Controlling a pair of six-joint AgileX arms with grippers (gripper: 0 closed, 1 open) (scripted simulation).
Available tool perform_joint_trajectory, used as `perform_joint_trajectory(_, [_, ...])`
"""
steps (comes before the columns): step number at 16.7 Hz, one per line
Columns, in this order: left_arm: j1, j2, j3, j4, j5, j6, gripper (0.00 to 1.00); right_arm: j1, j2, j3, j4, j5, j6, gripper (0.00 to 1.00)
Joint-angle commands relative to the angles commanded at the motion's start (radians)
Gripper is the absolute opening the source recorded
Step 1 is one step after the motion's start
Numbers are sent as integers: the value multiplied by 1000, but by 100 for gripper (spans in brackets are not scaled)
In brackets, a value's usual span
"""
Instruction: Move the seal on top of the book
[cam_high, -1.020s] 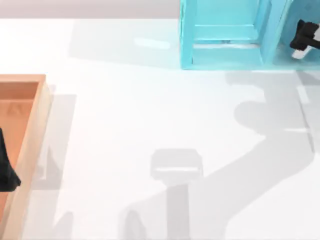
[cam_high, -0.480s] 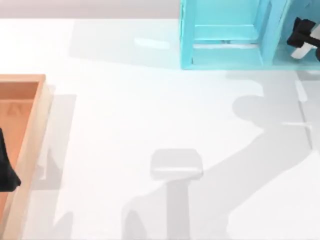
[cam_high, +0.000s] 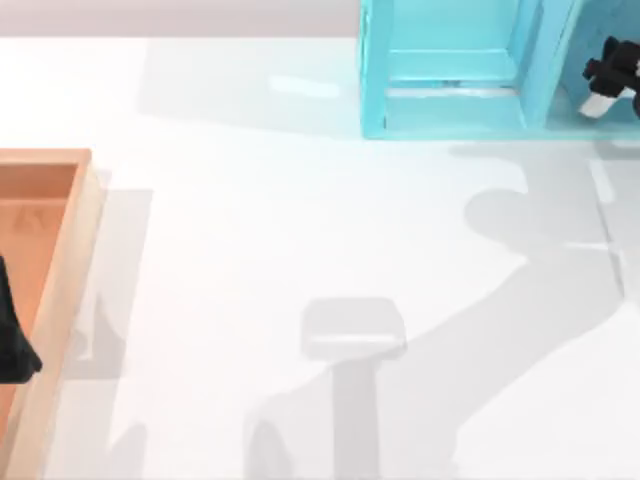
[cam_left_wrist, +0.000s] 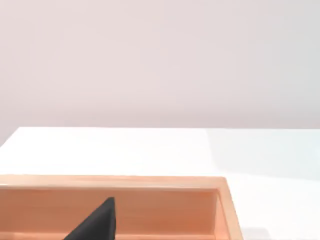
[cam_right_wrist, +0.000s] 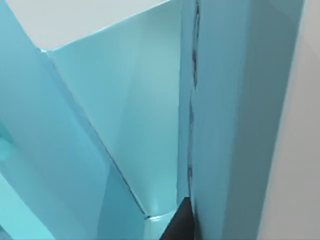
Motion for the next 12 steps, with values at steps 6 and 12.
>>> perform_joint_trajectory(6, [0, 0, 0, 0, 0, 0, 100, 0, 0, 0, 0, 0, 0, 0])
perform_joint_trajectory(12, [0, 0, 0, 0, 0, 0, 100, 6, 7, -7, -1, -1, 6, 0])
